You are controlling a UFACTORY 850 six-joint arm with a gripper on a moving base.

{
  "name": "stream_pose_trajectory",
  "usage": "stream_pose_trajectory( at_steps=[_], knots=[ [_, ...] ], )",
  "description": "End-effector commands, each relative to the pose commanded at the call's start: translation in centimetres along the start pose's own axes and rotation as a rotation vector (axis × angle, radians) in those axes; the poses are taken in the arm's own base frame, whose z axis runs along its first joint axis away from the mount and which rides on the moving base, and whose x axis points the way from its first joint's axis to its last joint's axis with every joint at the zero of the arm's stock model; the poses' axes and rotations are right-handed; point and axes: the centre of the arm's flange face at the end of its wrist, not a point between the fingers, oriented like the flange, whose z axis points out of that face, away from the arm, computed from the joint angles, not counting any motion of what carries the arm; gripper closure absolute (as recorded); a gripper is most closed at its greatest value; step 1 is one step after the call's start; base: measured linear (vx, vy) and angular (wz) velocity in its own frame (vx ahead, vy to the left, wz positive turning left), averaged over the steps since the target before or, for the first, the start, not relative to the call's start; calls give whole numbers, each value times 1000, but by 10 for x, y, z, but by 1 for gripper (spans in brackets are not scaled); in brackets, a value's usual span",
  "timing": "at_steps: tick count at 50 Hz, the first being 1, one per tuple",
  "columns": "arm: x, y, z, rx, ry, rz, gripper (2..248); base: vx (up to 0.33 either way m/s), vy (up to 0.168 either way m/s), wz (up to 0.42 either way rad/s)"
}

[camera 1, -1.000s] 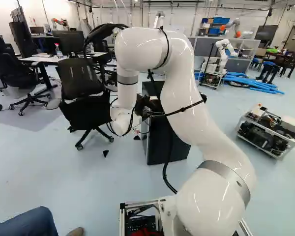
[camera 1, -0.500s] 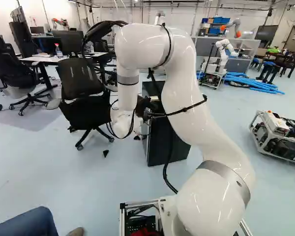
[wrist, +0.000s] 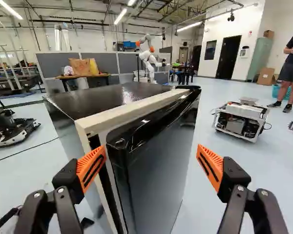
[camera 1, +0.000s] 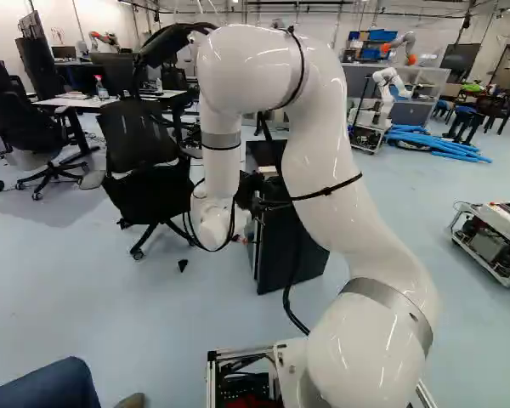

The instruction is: Grab a drink from the fridge

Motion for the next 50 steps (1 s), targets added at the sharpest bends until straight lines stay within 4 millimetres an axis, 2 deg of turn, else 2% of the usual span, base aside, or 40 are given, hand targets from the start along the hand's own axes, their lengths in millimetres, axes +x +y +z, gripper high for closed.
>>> stream_pose_trajectory(
  at_steps=[20, 50],
  knots=[
    [0, 13, -9, 14, -4, -23, 3, 0, 0, 0],
    [0, 7, -10, 20, -3, -16, 3, 0, 0, 0]
  ],
)
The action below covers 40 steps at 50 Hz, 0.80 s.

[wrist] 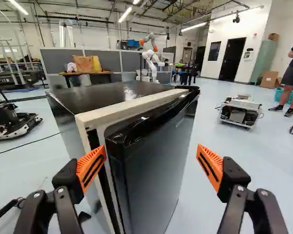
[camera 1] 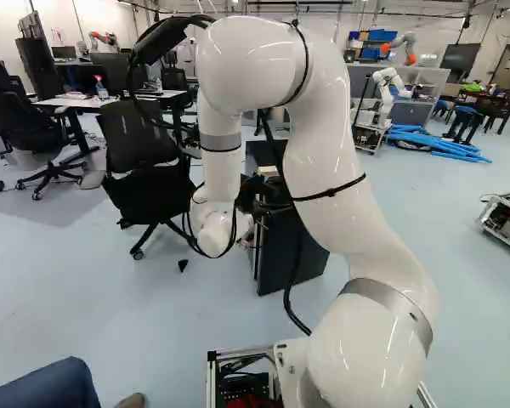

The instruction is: Grab a drink from the fridge

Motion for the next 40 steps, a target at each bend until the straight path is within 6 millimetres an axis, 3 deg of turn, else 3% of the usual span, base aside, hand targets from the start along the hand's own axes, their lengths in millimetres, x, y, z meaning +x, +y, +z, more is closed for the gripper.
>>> stream_pose_trajectory(
  at_steps=[15, 40],
  knots=[
    [-1, -20, 2, 6, 5, 27, 3, 0, 0, 0],
    [0, -39, 32, -50, 15, 75, 3, 0, 0, 0]
  ],
)
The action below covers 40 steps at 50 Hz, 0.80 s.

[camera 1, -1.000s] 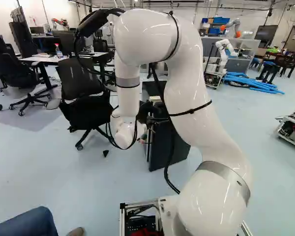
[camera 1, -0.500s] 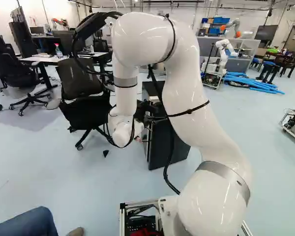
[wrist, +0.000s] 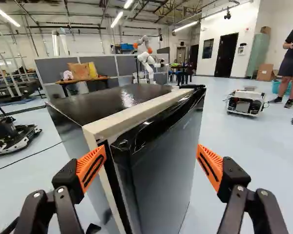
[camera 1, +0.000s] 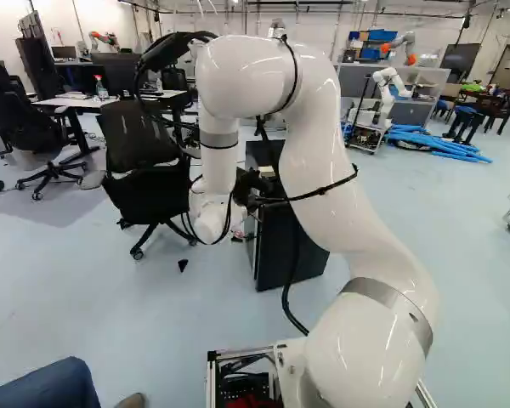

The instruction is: Grab a drink from the fridge

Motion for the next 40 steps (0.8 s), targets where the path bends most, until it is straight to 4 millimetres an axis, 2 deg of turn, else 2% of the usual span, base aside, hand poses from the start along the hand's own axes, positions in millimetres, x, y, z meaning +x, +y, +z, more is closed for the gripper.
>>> stream_pose_trajectory(
  at_steps=[13, 40],
  knots=[
    [0, -6, 14, -34, 5, 19, 3, 0, 0, 0],
    [0, -3, 15, -63, 5, 21, 3, 0, 0, 0]
  ],
)
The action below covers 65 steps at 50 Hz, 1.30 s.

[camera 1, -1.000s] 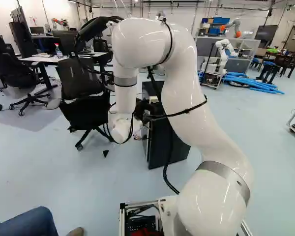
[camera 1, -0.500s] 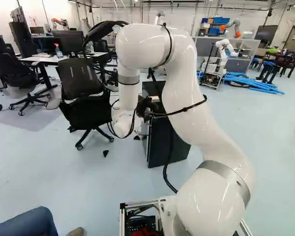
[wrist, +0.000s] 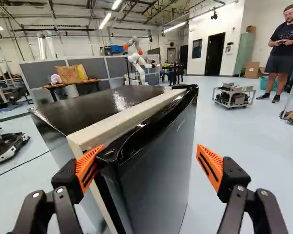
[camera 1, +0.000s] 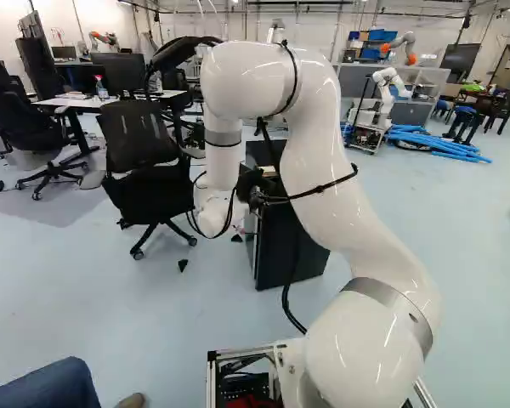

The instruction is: Grab a drink from the fridge

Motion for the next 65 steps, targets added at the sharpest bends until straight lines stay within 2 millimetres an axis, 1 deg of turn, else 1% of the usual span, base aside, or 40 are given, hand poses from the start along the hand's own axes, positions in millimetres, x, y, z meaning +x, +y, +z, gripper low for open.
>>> stream_pose_trajectory(
  at_steps=[14, 35, 50, 65],
  knots=[
    [0, 4, -1, -25, -1, -1, 3, 0, 0, 0],
    [1, 18, -7, -63, -3, -15, 3, 0, 0, 0],
    [1, 32, -14, -92, -5, -32, 3, 0, 0, 0],
    [2, 50, -23, -124, -5, -57, 3, 0, 0, 0]
  ],
)
